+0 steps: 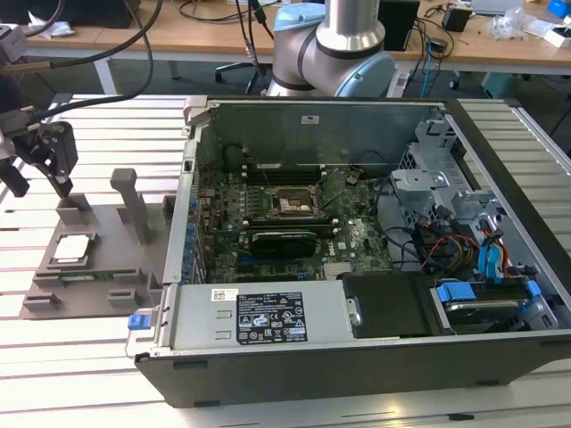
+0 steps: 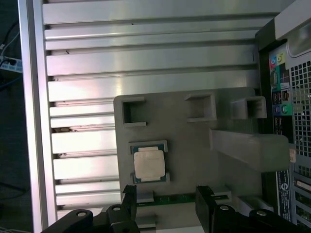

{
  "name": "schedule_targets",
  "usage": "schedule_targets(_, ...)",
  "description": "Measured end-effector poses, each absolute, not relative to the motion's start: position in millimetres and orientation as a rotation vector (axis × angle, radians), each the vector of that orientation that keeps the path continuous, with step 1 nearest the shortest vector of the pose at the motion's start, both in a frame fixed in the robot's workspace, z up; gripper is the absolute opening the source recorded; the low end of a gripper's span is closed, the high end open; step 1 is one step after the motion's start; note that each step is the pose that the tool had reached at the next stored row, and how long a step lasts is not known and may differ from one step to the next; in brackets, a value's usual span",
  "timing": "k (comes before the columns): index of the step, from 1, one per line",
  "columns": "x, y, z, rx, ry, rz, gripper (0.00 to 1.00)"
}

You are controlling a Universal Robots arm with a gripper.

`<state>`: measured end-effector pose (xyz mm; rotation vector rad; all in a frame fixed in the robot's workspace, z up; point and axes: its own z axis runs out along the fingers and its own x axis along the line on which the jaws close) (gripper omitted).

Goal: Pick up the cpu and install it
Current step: 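Pick up the cpu and move it towards the insertion slot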

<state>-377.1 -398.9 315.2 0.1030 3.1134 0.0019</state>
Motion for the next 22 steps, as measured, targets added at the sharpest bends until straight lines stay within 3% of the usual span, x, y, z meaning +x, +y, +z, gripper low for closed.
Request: schedule_targets(22,-380.5,-399.6,300.8,0.080,3.114,-0.003,0.60)
